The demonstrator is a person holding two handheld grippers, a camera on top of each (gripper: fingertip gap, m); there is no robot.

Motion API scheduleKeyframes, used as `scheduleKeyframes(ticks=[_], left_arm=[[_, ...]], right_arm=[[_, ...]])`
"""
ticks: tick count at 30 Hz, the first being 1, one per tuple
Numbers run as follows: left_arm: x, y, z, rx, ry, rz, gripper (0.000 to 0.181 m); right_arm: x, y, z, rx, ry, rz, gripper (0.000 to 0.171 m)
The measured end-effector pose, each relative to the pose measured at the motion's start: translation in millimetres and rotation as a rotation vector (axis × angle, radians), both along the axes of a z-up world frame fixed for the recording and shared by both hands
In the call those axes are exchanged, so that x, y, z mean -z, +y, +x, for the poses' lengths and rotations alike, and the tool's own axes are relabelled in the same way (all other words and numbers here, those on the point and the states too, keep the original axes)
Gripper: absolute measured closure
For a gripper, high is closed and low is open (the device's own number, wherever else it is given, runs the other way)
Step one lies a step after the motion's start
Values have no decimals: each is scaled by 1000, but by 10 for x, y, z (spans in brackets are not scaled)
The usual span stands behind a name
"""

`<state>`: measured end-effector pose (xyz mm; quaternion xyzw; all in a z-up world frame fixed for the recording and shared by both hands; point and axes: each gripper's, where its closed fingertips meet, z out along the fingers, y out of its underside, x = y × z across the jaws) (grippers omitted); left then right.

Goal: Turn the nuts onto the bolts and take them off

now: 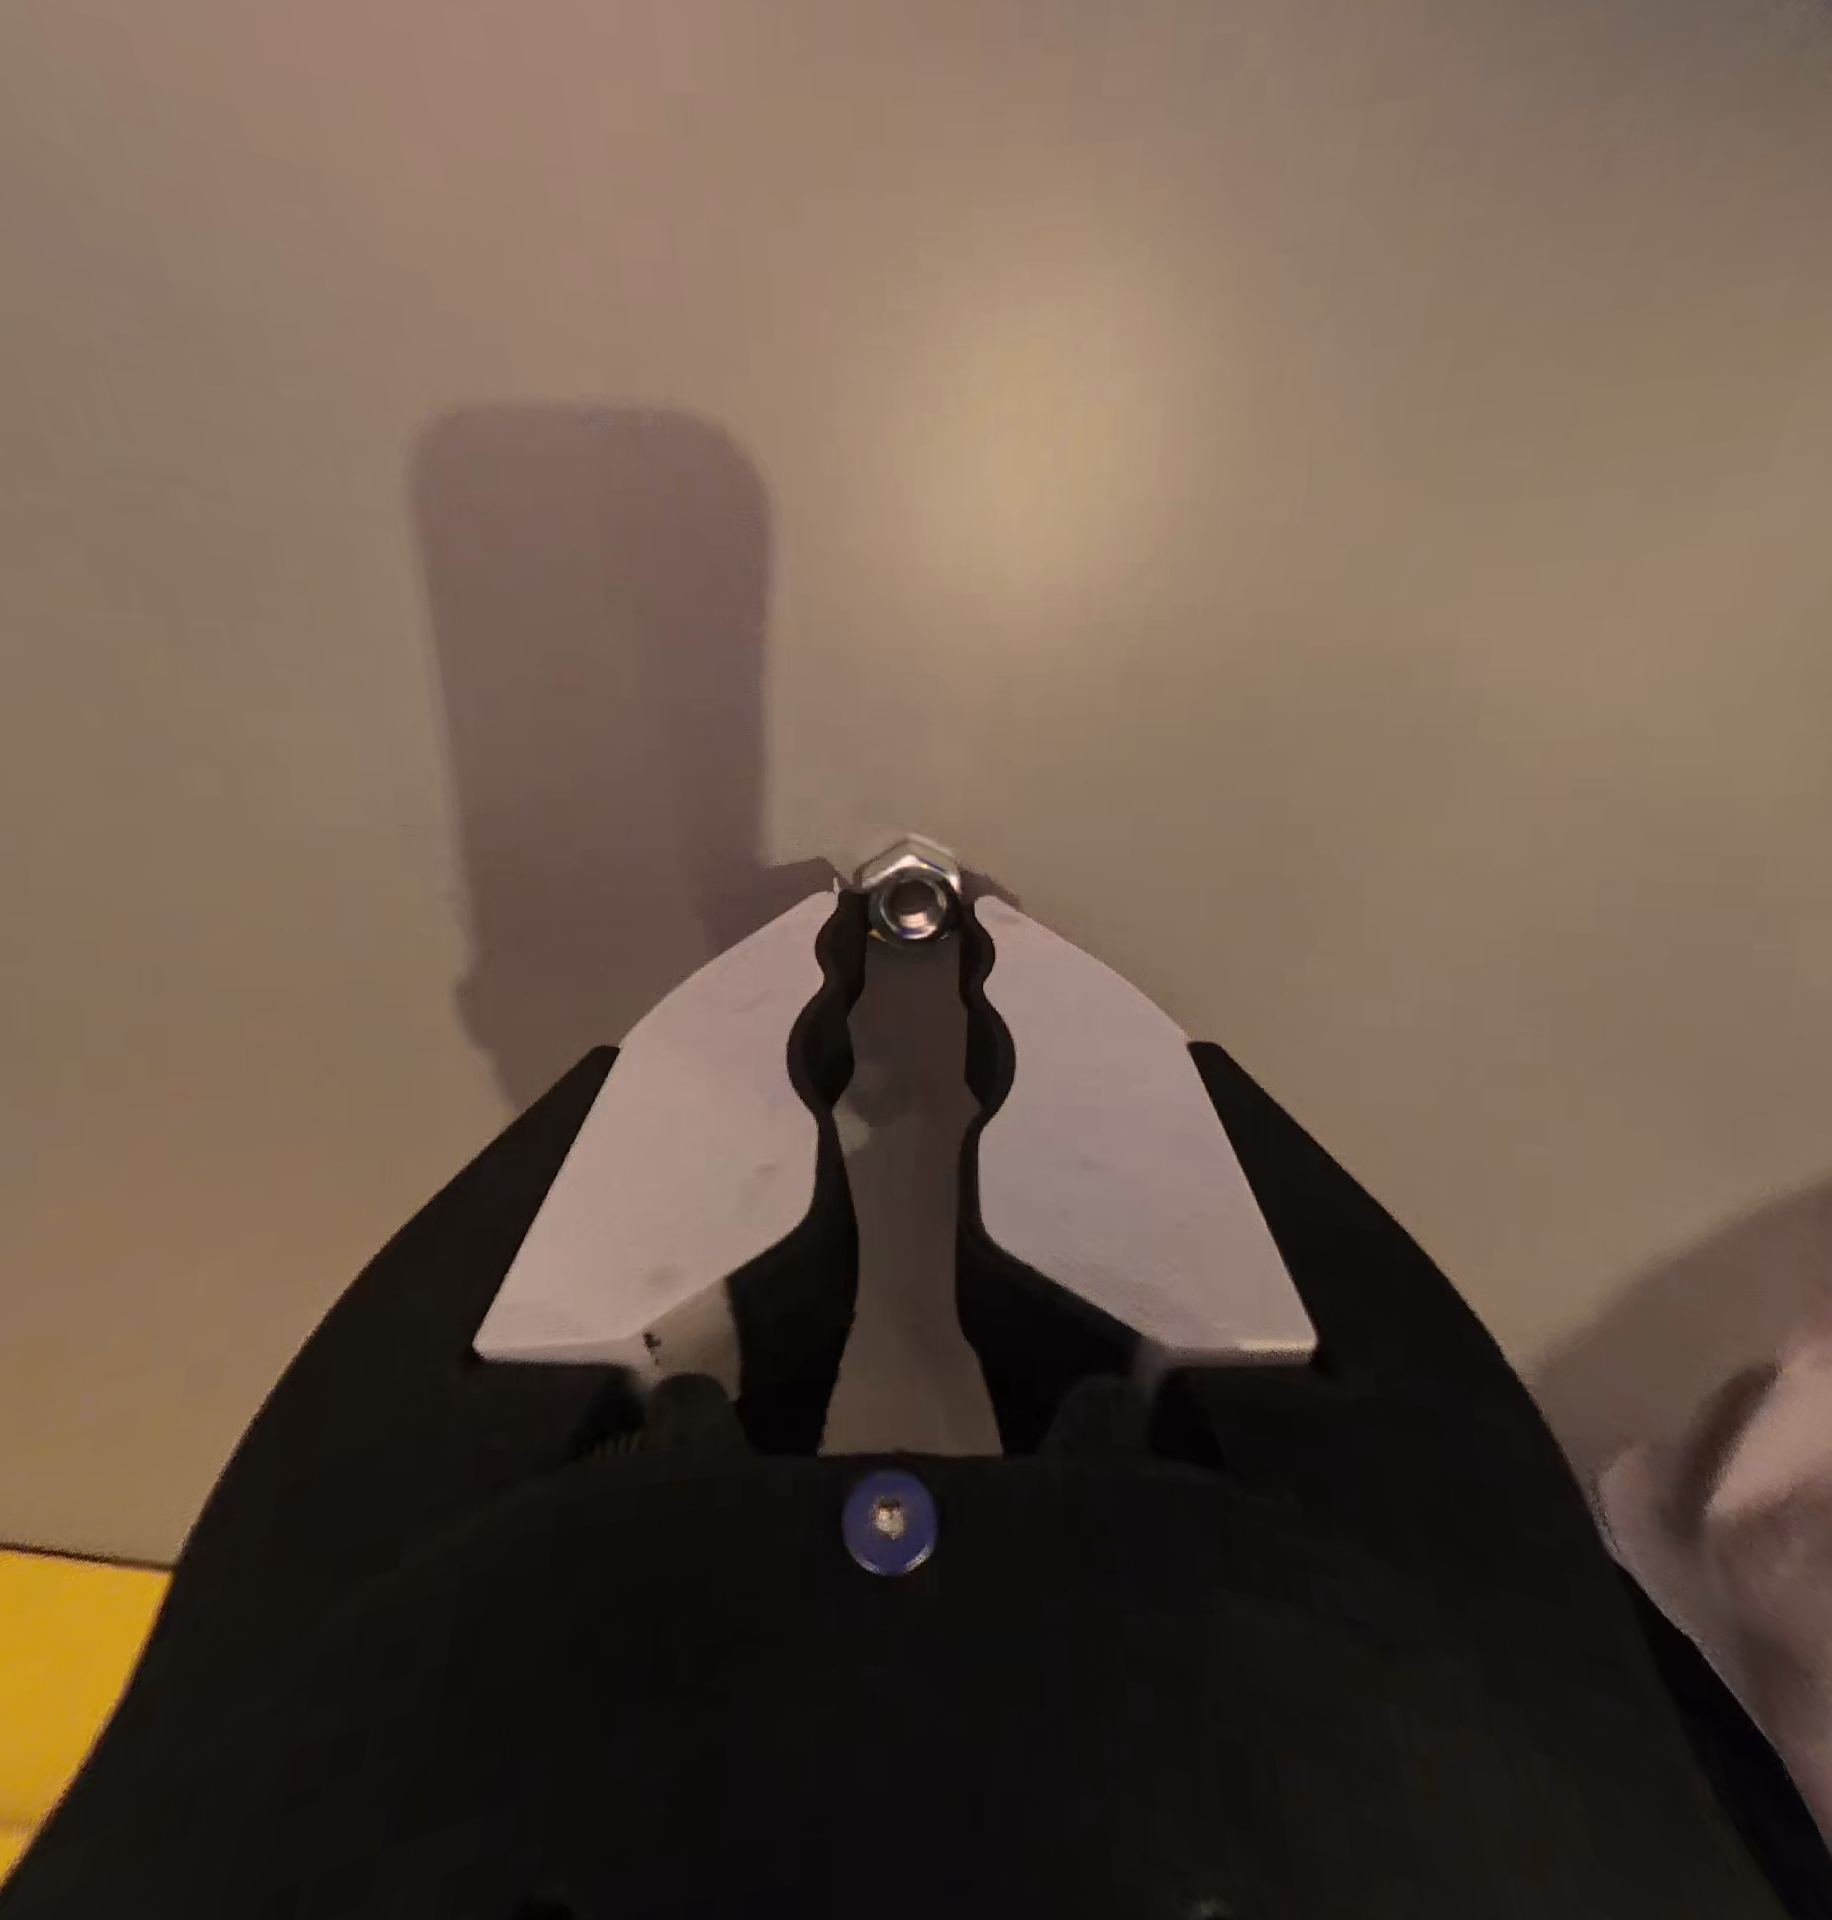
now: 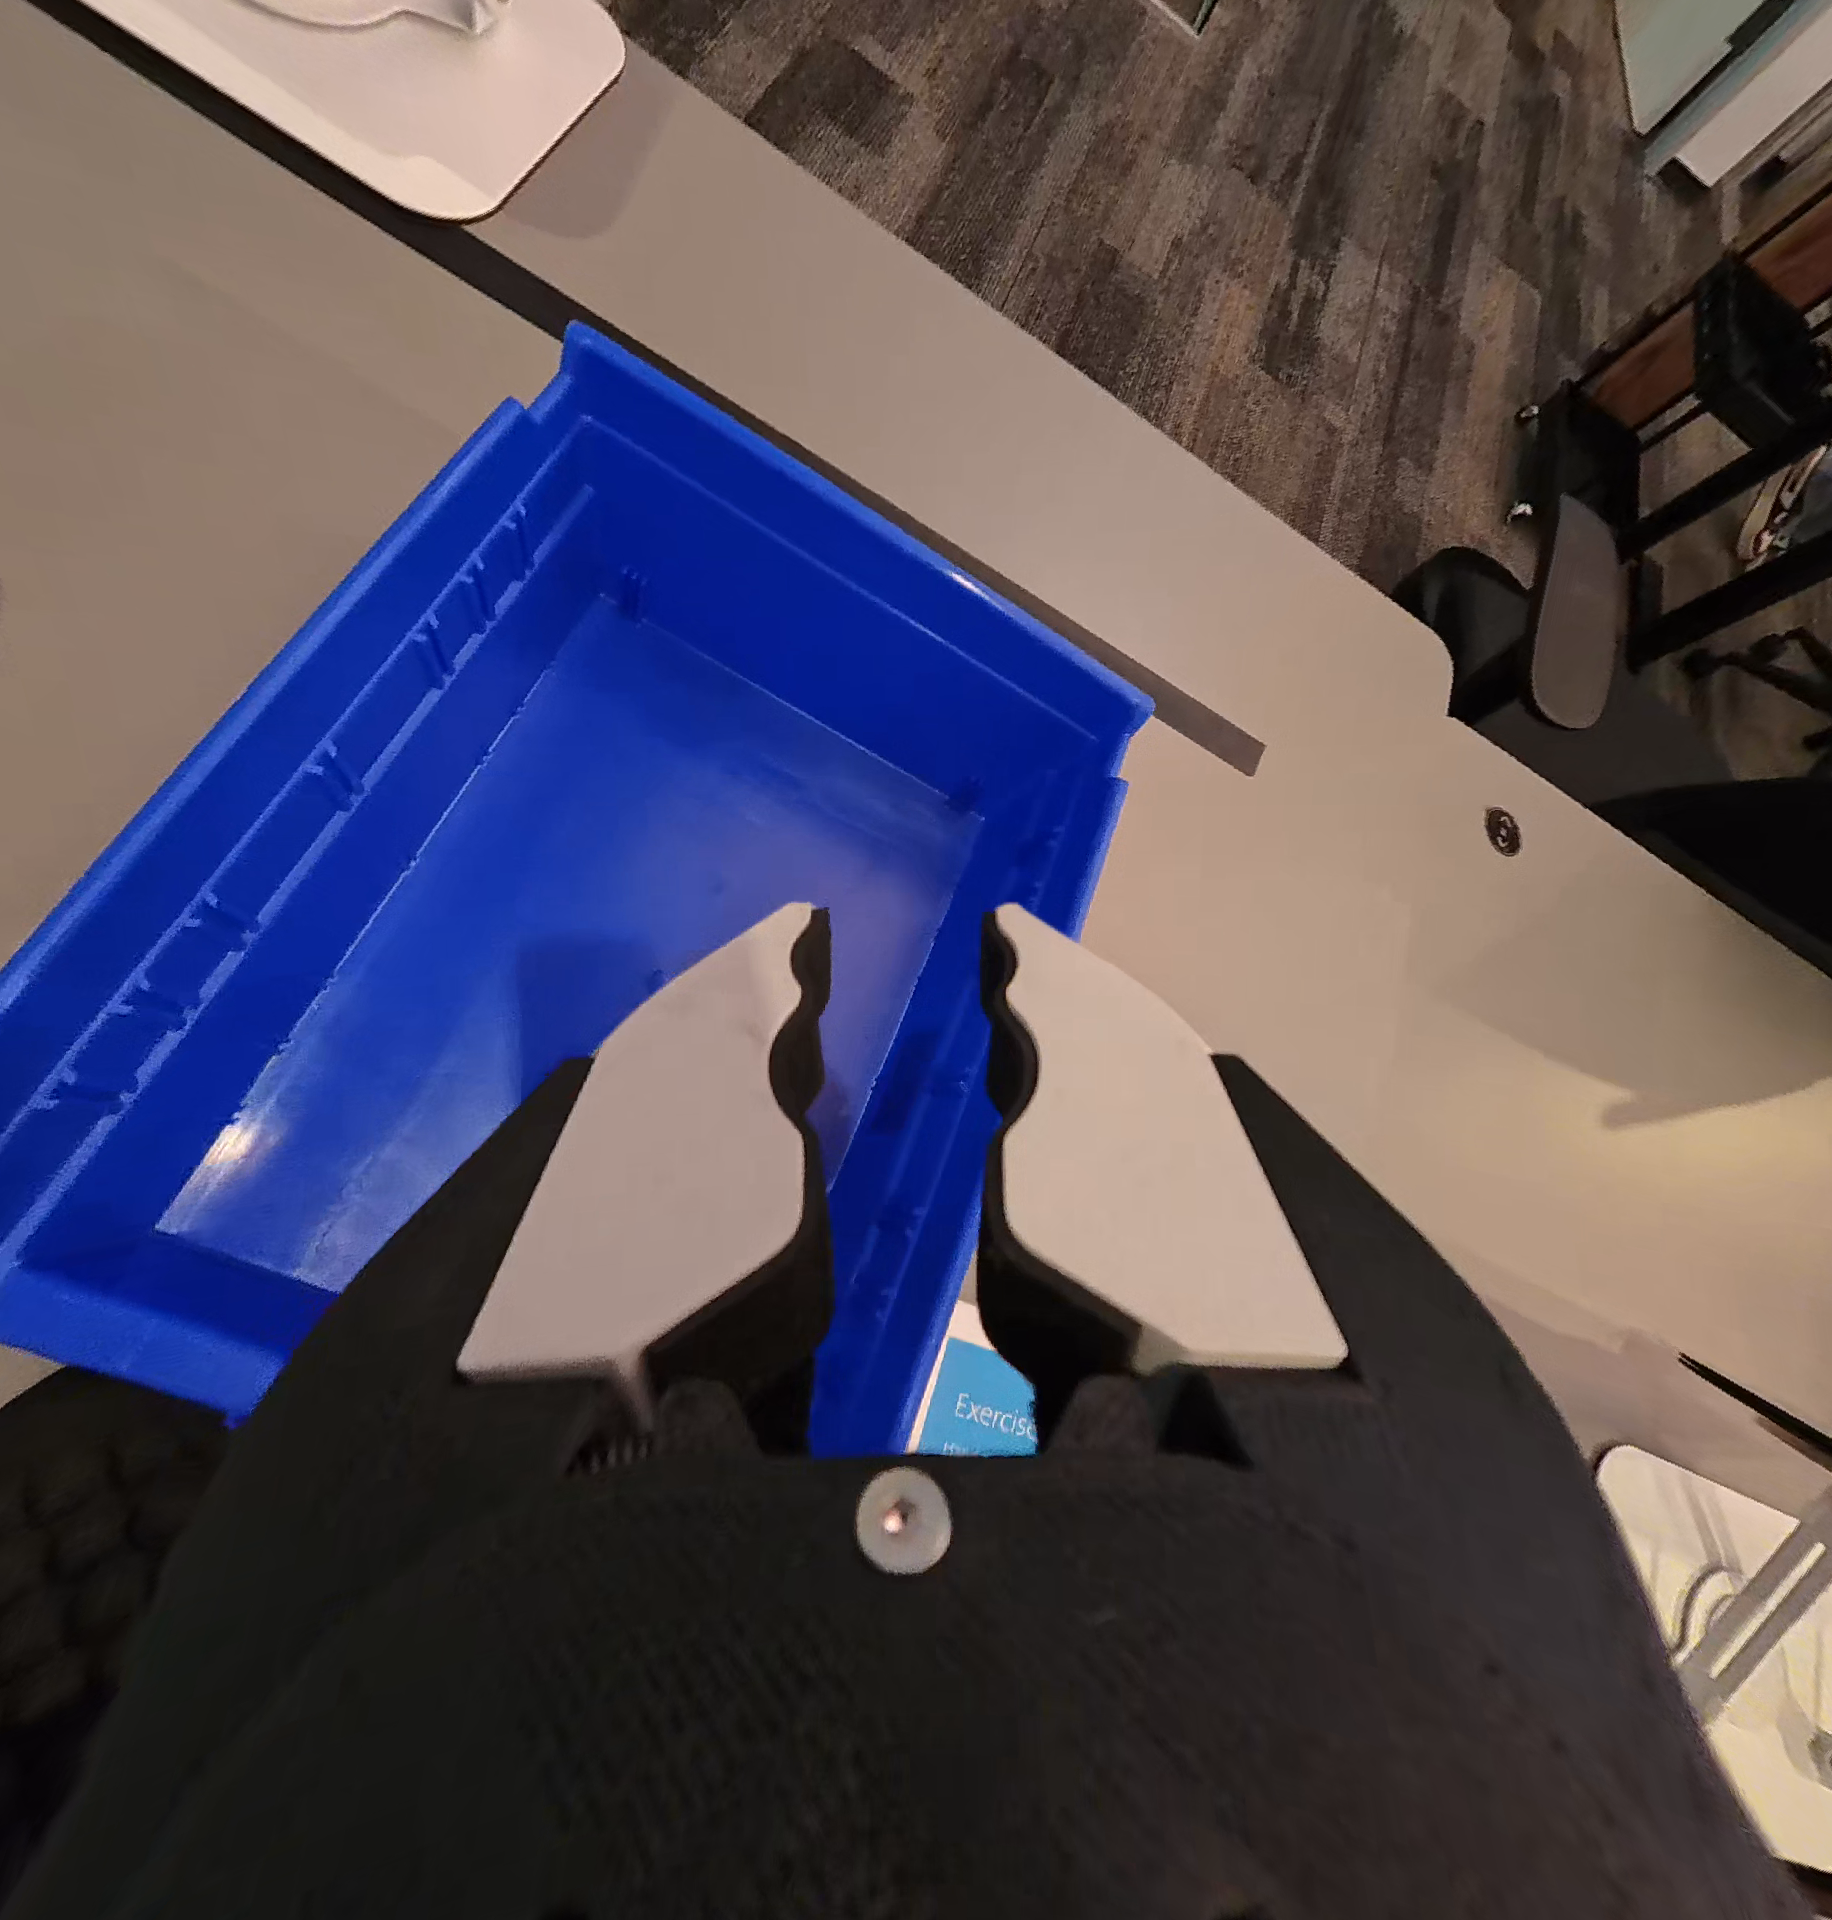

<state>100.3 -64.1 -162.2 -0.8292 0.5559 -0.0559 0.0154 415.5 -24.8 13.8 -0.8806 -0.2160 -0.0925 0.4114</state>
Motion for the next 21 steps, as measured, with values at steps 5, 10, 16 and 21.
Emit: scheduleKeyframes(ticks=[5,10,16,21], left_arm=[[-35,4,23,-13,-15,-34,157],[-330,181,-191,-160,-90,43,145],[-258,176,-710,-440,-10,-49,140],[-81,86,-759,-493,17,-149,146]], right_arm=[[61,11,66,9,5,-24,142],[59,-12,93,4,8,-20,142],[48,-28,122,13,4,-18,142],[84,-30,111,14,-16,-37,142]])
